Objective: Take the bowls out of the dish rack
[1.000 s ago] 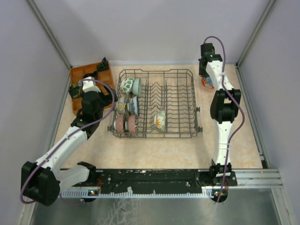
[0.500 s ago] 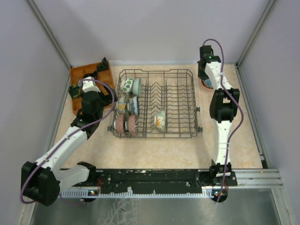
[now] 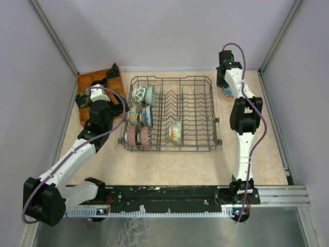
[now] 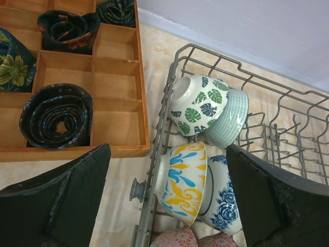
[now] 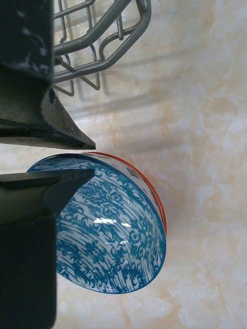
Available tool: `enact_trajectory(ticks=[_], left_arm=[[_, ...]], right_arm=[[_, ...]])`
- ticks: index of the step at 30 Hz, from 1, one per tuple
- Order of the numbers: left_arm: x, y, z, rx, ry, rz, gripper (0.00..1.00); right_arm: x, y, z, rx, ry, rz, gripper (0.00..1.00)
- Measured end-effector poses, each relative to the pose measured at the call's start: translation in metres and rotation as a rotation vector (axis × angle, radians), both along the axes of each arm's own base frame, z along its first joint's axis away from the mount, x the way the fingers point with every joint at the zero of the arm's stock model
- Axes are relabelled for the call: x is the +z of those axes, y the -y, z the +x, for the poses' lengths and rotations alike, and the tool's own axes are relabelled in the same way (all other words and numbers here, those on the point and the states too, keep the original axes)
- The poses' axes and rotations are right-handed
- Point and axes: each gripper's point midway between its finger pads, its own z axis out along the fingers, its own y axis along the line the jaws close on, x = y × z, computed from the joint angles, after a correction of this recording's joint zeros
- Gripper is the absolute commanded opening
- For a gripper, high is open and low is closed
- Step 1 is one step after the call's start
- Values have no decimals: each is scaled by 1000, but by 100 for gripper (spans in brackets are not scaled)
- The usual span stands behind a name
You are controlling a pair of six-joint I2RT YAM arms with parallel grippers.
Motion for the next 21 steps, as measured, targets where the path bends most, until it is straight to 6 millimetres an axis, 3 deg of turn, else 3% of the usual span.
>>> enact_trajectory(ticks=[3,12,17,21], left_arm=[[0,0,0,0,1,0,99],[2,0,-1,0,5,-2,99],[3,0,-1,0,8,-3,99],[3,0,-1,0,8,-3,99]], right_arm=[[0,0,1,-4,5,3,39],[-4,0,1,-11,9,8,47],[-17,0,-19,-21,-32,17,56],[13,-3,-33,-27,22,44,63]])
